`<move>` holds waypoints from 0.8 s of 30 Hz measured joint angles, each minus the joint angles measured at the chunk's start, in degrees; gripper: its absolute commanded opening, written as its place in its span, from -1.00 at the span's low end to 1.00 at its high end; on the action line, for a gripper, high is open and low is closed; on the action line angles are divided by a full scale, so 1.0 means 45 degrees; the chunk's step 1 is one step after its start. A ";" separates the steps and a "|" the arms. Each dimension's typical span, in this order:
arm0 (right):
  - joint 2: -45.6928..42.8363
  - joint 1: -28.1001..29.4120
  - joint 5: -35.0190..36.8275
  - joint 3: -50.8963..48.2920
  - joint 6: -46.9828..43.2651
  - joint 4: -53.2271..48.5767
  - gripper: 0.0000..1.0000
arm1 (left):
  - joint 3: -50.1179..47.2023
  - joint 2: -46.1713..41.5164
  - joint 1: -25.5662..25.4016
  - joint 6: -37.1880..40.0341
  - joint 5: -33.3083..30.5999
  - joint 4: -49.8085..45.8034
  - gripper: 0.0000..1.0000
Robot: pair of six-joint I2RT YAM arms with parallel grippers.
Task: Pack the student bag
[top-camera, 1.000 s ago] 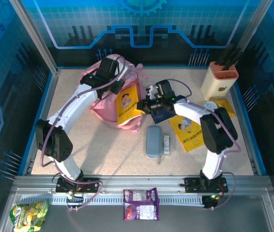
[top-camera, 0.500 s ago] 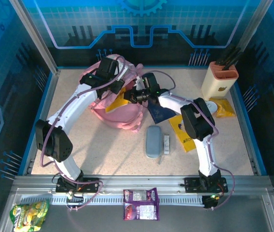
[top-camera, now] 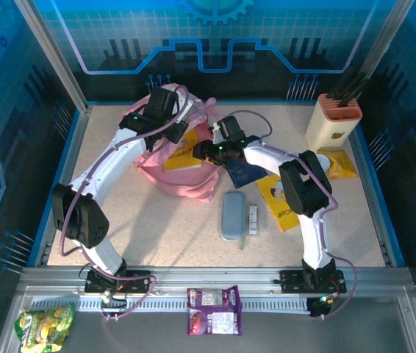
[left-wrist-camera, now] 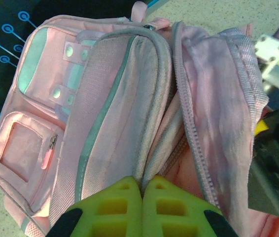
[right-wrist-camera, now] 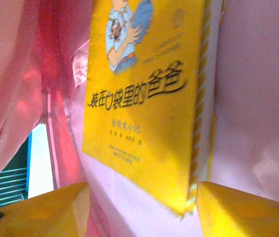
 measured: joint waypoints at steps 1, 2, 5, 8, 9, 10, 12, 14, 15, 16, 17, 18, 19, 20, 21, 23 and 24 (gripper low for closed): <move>-0.0393 0.0049 0.0131 -0.0253 -0.0107 -0.0073 0.26 | -0.0083 -0.0044 -0.0010 0.0000 0.0000 0.0019 -1.00; -0.0777 0.0117 0.0223 -0.0481 -0.0194 -0.0146 0.27 | -0.0155 -0.0068 -0.0015 0.0000 0.0005 0.0024 -1.00; -0.1802 0.0432 0.0486 -0.1141 -0.0447 -0.0306 0.23 | -0.0291 -0.0126 -0.0010 -0.0005 0.0015 0.0073 -1.00; -0.2399 0.0884 0.0777 -0.1637 -0.0631 -0.0432 0.07 | -0.0335 -0.0155 -0.0010 -0.0005 0.0053 0.0126 -1.00; -0.2487 0.1039 0.0835 -0.1749 -0.0709 -0.0461 0.04 | -0.0335 -0.0175 -0.0010 -0.0005 0.0053 0.0126 -1.00; -0.2526 0.1205 0.0903 -0.1870 -0.0763 -0.0476 -0.02 | -0.0335 -0.0180 -0.0010 -0.0005 0.0053 0.0126 -1.00; -0.2521 0.1477 0.0957 -0.2074 -0.0811 -0.0486 -0.16 | -0.0335 -0.0209 -0.0010 -0.0010 0.0053 0.0126 -1.00; -0.2443 0.1661 0.1015 -0.2181 -0.0855 -0.0622 -0.34 | -0.0335 -0.0228 -0.0010 -0.0019 0.0053 0.0126 -1.00; -0.2380 0.1705 0.1049 -0.2181 -0.0874 -0.0631 -0.40 | -0.0335 -0.0238 -0.0010 -0.0029 0.0053 0.0126 -1.00; -0.2297 0.1744 0.1103 -0.2181 -0.0850 -0.0617 -0.45 | -0.0335 -0.0243 -0.0010 -0.0039 0.0053 0.0126 -1.00; -0.2220 0.1758 0.1180 -0.2181 -0.0869 -0.0612 -0.52 | -0.0335 -0.0248 -0.0010 -0.0044 0.0058 0.0126 -1.00; -0.2127 0.1763 0.1239 -0.2181 -0.0903 -0.0593 -0.58 | -0.0335 -0.0253 -0.0010 -0.0044 0.0058 0.0126 -1.00; -0.2001 0.1768 0.1263 -0.2152 -0.0884 -0.0563 -0.61 | -0.0335 -0.0262 -0.0010 -0.0044 0.0058 0.0126 -1.00; -0.1821 0.1773 0.1302 -0.2079 -0.0869 -0.0529 -0.63 | -0.0335 -0.0272 -0.0010 -0.0049 0.0068 0.0126 -1.00; -0.1627 0.1787 0.1341 -0.1982 -0.0860 -0.0481 -0.63 | -0.0335 -0.0272 -0.0010 -0.0044 0.0083 0.0126 -1.00; -0.1156 0.1851 0.1496 -0.1705 -0.0855 -0.0413 -0.63 | -0.0335 -0.0272 -0.0010 -0.0044 0.0087 0.0126 -1.00; -0.0947 0.1909 0.1579 -0.1579 -0.0860 -0.0389 -0.66 | -0.0335 -0.0272 -0.0010 -0.0044 0.0087 0.0121 -1.00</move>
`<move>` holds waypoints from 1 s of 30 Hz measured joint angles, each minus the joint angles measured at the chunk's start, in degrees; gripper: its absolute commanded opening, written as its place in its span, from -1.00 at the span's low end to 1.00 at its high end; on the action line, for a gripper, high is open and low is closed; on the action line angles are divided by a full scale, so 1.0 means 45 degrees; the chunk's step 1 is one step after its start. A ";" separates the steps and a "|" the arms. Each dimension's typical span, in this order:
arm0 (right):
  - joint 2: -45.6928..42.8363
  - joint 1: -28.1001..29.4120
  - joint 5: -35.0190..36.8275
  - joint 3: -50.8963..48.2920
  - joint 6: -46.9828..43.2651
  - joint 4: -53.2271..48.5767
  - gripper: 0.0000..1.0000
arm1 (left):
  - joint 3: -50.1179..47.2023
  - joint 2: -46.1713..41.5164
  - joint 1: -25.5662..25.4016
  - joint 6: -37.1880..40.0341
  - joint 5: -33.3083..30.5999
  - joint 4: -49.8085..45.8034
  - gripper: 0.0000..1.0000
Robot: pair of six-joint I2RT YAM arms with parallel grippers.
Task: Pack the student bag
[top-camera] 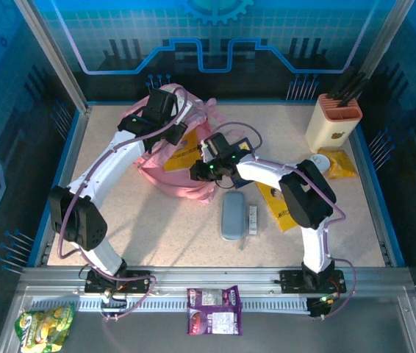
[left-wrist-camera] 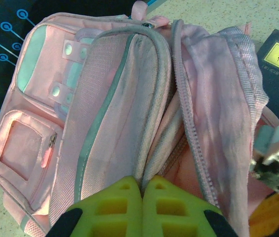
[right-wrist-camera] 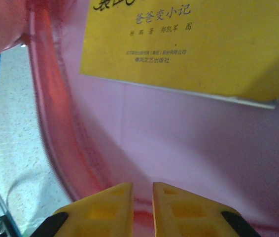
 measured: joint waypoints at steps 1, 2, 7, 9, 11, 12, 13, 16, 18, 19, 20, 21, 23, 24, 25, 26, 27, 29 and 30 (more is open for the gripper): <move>0.0189 0.0068 0.0121 0.0112 0.0000 0.0049 -0.69 | 0.0000 0.0000 0.0000 0.0000 0.0000 0.0000 -1.00; 0.0359 0.0136 0.0248 0.0219 0.0024 0.0083 -0.71 | 0.0000 0.0000 0.0000 0.0000 0.0000 0.0000 -1.00; 0.1025 0.0219 0.1239 0.0811 0.0005 0.0233 -0.75 | 0.0000 0.0000 0.0000 0.0005 0.0000 0.0000 -1.00; 0.1292 0.0155 0.1753 0.1263 -0.0087 0.0267 -0.75 | 0.0000 0.0000 0.0000 0.0005 0.0000 0.0005 -1.00; 0.1627 0.0024 0.2210 0.1826 -0.0262 0.0238 -0.74 | 0.0000 0.0000 0.0000 0.0005 0.0000 0.0000 -1.00; 0.1768 -0.0034 0.2433 0.2064 -0.0350 0.0233 -0.74 | 0.0000 0.0000 0.0000 0.0005 0.0000 0.0005 -1.00; 0.1904 -0.0126 0.2637 0.2302 -0.0427 0.0233 -0.74 | 0.0000 0.0000 0.0000 0.0005 0.0000 0.0000 -1.00; 0.2055 -0.0486 0.3104 0.2603 -0.0661 0.0291 -0.72 | 0.0000 0.0000 0.0000 0.0010 -0.0005 0.0005 -1.00; 0.2142 -0.0767 0.3298 0.2861 -0.0840 0.0146 -0.70 | 0.0000 0.0000 0.0000 0.0034 -0.0005 0.0005 -1.00; 0.2195 -0.0884 0.3337 0.3021 -0.0947 0.0092 -0.69 | 0.0000 0.0000 0.0000 0.0039 -0.0010 0.0005 -1.00; 0.2215 -0.1001 0.3342 0.3113 -0.1078 0.0112 -0.68 | 0.0000 0.0000 0.0000 0.0039 -0.0010 0.0005 -1.00; 0.2210 -0.1069 0.3327 0.3118 -0.1156 0.0155 -0.66 | 0.0000 0.0000 0.0000 0.0039 -0.0010 0.0005 -1.00; 0.2069 -0.1117 0.3220 0.2900 -0.1282 0.0325 -0.65 | 0.0000 0.0000 0.0034 0.0034 -0.0015 0.0005 -1.00; 0.1880 -0.1098 0.3118 0.2560 -0.1341 0.0461 -0.63 | 0.0000 0.0000 0.0039 0.0029 -0.0010 0.0005 -1.00; 0.1583 -0.1054 0.3041 0.2113 -0.1350 0.0520 -0.61 | -0.0005 0.0000 0.0049 0.0005 -0.0010 0.0005 -1.00; 0.1137 -0.0981 0.2919 0.1496 -0.1389 0.0578 -0.59 | -0.0063 0.0000 0.0053 -0.0044 -0.0015 0.0044 -1.00; 0.0685 -0.0918 0.2885 0.0957 -0.1443 0.0607 -0.58 | -0.0209 -0.0039 0.0058 -0.0092 -0.0019 0.0185 -1.00; -0.0500 -0.0772 0.2846 -0.0136 -0.1496 0.0568 -0.55 | -0.0826 -0.0209 0.0058 -0.0238 -0.0034 0.0568 -1.00; -0.1069 -0.0729 0.2812 -0.0544 -0.1511 0.0559 -0.52 | -0.1127 -0.0282 0.0058 -0.0364 -0.0029 0.0665 -1.00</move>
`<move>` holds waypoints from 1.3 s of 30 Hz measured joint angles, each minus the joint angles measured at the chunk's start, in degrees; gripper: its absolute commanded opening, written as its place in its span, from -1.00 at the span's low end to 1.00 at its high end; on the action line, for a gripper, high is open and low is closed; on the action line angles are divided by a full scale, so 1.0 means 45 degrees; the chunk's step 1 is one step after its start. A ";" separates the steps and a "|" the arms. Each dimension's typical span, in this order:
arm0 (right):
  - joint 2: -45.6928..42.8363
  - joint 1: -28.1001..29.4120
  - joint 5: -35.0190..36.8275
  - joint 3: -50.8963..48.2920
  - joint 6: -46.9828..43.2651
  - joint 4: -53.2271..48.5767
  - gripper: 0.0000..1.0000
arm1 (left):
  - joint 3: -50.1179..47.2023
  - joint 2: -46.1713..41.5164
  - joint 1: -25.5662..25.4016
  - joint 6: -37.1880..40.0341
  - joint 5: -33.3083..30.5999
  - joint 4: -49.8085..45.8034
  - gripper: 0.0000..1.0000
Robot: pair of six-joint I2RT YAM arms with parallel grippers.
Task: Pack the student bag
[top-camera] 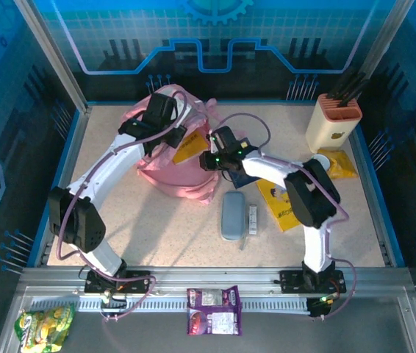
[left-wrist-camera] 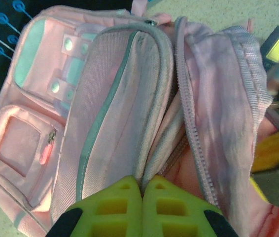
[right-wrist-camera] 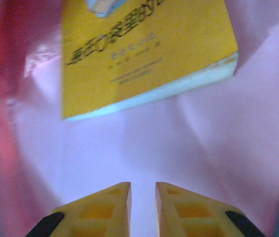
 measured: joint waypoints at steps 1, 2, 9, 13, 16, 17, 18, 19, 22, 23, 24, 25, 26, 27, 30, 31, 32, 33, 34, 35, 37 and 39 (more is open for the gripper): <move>-0.0665 0.0000 -0.0063 -0.0389 -0.0015 -0.0078 -0.49 | -0.0306 -0.0049 0.0000 -0.0087 0.0000 0.0078 -1.00; -0.1292 -0.0044 -0.0087 -0.0656 -0.0024 -0.0165 -0.46 | -0.0554 -0.0068 0.0010 -0.0189 0.0000 0.0151 -1.00; -0.4362 -0.1180 -0.0160 -0.1802 -0.0335 -0.1141 -0.24 | -0.1651 -0.0078 0.0287 -0.0418 -0.0068 0.0146 -1.00; -0.5406 -0.2293 -0.0165 -0.2861 -0.0374 -0.2200 -0.06 | -0.1909 -0.0277 0.0525 -0.0884 0.0058 -0.0277 -0.32; -0.5969 -0.3050 -0.0180 -0.3716 -0.0427 -0.2934 0.03 | -0.2361 -0.0991 0.0588 -0.1987 0.0967 -0.0296 -0.06; -0.6188 -0.3293 -0.0238 -0.4036 -0.0437 -0.3152 0.05 | -0.2589 -0.1370 0.0549 -0.2433 0.1297 -0.0194 0.00; -0.6358 -0.3483 -0.0291 -0.4274 -0.0452 -0.3322 0.08 | -0.2730 -0.1685 0.0476 -0.2861 0.1564 -0.0136 0.08; -0.6596 -0.3759 -0.0355 -0.4571 -0.0452 -0.3497 0.12 | -0.2851 -0.2055 0.0325 -0.3473 0.1919 0.0015 0.11; -0.7295 -0.4716 -0.0578 -0.5231 -0.0491 -0.4017 0.24 | -0.3177 -0.2778 -0.0209 -0.5683 0.2749 0.1005 0.24; -0.7504 -0.5037 -0.0602 -0.5416 -0.0515 -0.4104 0.27 | -0.3366 -0.2934 -0.0408 -0.6577 0.3138 0.1501 0.27; -0.7674 -0.5294 -0.0607 -0.5571 -0.0549 -0.4172 0.32 | -0.3565 -0.3011 -0.0627 -0.7393 0.3487 0.1957 0.28; -0.7844 -0.5581 -0.0607 -0.5712 -0.0563 -0.4318 0.37 | -0.3808 -0.3036 -0.0913 -0.8208 0.3745 0.2467 0.29; -0.8004 -0.5872 -0.0617 -0.5911 -0.0588 -0.4333 0.41 | -0.4056 -0.3021 -0.1292 -0.9034 0.3876 0.2958 0.31; -0.8155 -0.6203 -0.0636 -0.6135 -0.0602 -0.4362 0.43 | -0.4294 -0.2953 -0.1768 -0.9850 0.3954 0.3395 0.32; -0.8466 -0.7315 -0.0743 -0.6868 -0.0549 -0.4435 0.50 | -0.4498 -0.2137 -0.3507 -1.2089 0.4221 0.4541 0.37; -0.8490 -0.7742 -0.0797 -0.7091 -0.0539 -0.4459 0.56 | -0.4435 -0.1724 -0.4017 -1.2692 0.4294 0.4852 0.37; -0.8490 -0.8053 -0.0840 -0.7252 -0.0520 -0.4464 0.61 | -0.4347 -0.1311 -0.4449 -1.3187 0.4347 0.5115 0.37; -0.8490 -0.8374 -0.0879 -0.7422 -0.0495 -0.4454 0.63 | -0.4192 -0.0743 -0.4949 -1.3789 0.4386 0.5416 0.37; -0.8490 -0.8709 -0.0928 -0.7587 -0.0442 -0.4464 0.65 | -0.4031 -0.0233 -0.5353 -1.4343 0.4386 0.5697 0.37; -0.8485 -0.8947 -0.0962 -0.7679 -0.0413 -0.4459 0.67 | -0.3852 0.0248 -0.5697 -1.4809 0.4386 0.5969 0.38; -0.8466 -0.9520 -0.1015 -0.7830 -0.0389 -0.4410 0.69 | -0.3361 0.1336 -0.6382 -1.5834 0.4376 0.6518 0.37; -0.8446 -0.9986 -0.1185 -0.7995 -0.0325 -0.4221 0.70 | -0.2769 0.2341 -0.6883 -1.6636 0.4381 0.6883 0.37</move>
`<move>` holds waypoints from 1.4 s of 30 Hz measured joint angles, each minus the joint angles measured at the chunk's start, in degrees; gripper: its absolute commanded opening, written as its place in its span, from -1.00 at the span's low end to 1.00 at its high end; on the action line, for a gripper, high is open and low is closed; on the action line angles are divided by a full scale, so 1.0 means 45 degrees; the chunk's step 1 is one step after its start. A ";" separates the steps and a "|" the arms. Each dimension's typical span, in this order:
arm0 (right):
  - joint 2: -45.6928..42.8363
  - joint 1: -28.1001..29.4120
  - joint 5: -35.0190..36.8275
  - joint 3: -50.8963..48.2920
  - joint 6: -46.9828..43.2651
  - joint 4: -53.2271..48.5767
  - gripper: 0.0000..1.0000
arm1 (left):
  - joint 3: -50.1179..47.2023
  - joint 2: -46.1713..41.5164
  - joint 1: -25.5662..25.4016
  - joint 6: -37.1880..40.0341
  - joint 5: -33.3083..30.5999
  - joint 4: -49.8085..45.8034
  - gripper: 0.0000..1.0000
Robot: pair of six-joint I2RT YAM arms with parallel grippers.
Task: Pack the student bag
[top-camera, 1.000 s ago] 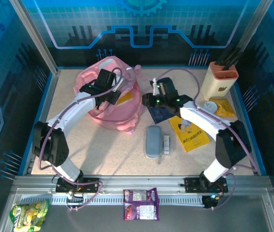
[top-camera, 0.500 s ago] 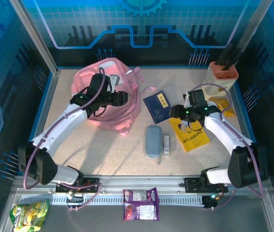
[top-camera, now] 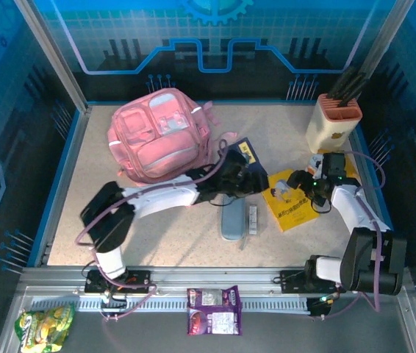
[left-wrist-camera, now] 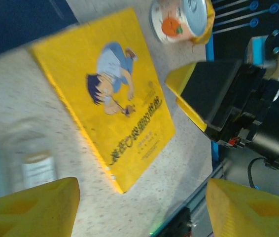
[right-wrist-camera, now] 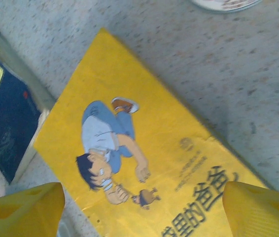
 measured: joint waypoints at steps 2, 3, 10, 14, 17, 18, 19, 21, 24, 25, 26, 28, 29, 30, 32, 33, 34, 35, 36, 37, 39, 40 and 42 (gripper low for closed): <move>0.0034 -0.0321 -0.0151 -0.0214 0.0068 0.0214 0.74 | 0.0661 0.0884 -0.0384 -0.0583 -0.0010 0.0199 0.37; 0.0068 -0.0432 -0.0223 -0.0330 0.0083 0.0287 0.76 | 0.1005 0.1277 -0.0534 -0.0816 -0.0049 0.0223 0.37; 0.0646 -0.0602 -0.0782 -0.0695 0.0209 0.0646 0.78 | 0.2890 0.2973 -0.0850 -0.1768 -0.0690 -0.0015 0.37; 0.0840 -0.0690 -0.1030 -0.0811 0.0267 0.0816 0.78 | 0.3497 0.3609 -0.0845 -0.1933 -0.1112 -0.0219 0.37; 0.0923 -0.0690 -0.1054 -0.0889 0.0267 0.0957 0.78 | 0.4031 0.4129 -0.0850 -0.2021 -0.1326 -0.0748 0.37; 0.0933 -0.0714 -0.1044 -0.0947 0.0291 0.1015 0.78 | 0.4265 0.4299 -0.0850 -0.2016 -0.1404 -0.0947 0.37; 0.0933 -0.0753 -0.1083 -0.0996 0.0311 0.1073 0.78 | 0.4522 0.4459 -0.0845 -0.2016 -0.1506 -0.1156 0.37; 0.0928 -0.0772 -0.1137 -0.1015 0.0311 0.1098 0.78 | 0.4770 0.4634 -0.0835 -0.2021 -0.1753 -0.1384 0.37; 0.0767 -0.0772 -0.1156 -0.1122 0.0311 0.1112 0.77 | 0.4775 0.4755 -0.0835 -0.2025 -0.2127 -0.1719 0.37; 0.0617 -0.0772 -0.1195 -0.1219 0.0311 0.1088 0.77 | 0.4775 0.4794 -0.0826 -0.2030 -0.2225 -0.1836 0.36; 0.0442 -0.0772 -0.1234 -0.1331 0.0311 0.1020 0.78 | 0.4775 0.4833 -0.0797 -0.2030 -0.2322 -0.1948 0.36; 0.0058 -0.0772 -0.1292 -0.1491 0.0306 0.0695 0.80 | 0.4775 0.4906 -0.0772 -0.2079 -0.2482 -0.2132 0.35; -0.0039 -0.0782 -0.1336 -0.1491 0.0306 0.0554 0.81 | 0.4775 0.4935 -0.0758 -0.2108 -0.2540 -0.2195 0.34; -0.0083 -0.0806 -0.1375 -0.1486 0.0301 0.0471 0.81 | 0.4775 0.4959 -0.0733 -0.2108 -0.2603 -0.2263 0.34; 0.0010 -0.0942 -0.1443 -0.1331 0.0291 0.0243 0.81 | 0.4775 0.5022 -0.0699 -0.2113 -0.2686 -0.2322 0.33; 0.0117 -0.1001 -0.1418 -0.1180 0.0291 0.0131 0.82 | 0.4775 0.5071 -0.0699 -0.2113 -0.2701 -0.2327 0.33; 0.0243 -0.1044 -0.1409 -0.1010 0.0282 0.0102 0.82 | 0.4775 0.5129 -0.0661 -0.2113 -0.2696 -0.2331 0.33; 0.0359 -0.1083 -0.1413 -0.0879 0.0272 0.0141 0.82 | 0.4799 0.5202 -0.0636 -0.2108 -0.2696 -0.2365 0.33; 0.0491 -0.1107 -0.1413 -0.0758 0.0287 0.0214 0.82 | 0.4896 0.5323 -0.0627 -0.2108 -0.2696 -0.2448 0.33; 0.0636 -0.1141 -0.1413 -0.0680 0.0316 0.0306 0.82 | 0.5061 0.5469 -0.0622 -0.2108 -0.2691 -0.2497 0.33; 0.0937 -0.1141 -0.1413 -0.0602 0.0364 0.0447 0.83 | 0.5348 0.5605 -0.0617 -0.2098 -0.2701 -0.2516 0.33; 0.1073 -0.1141 -0.1413 -0.0597 0.0374 0.0486 0.83 | 0.5440 0.5678 -0.0617 -0.2098 -0.2701 -0.2521 0.32; 0.1224 -0.1146 -0.1399 -0.0597 0.0364 0.0554 0.84 | 0.5615 0.5804 -0.0602 -0.2093 -0.2691 -0.2589 0.31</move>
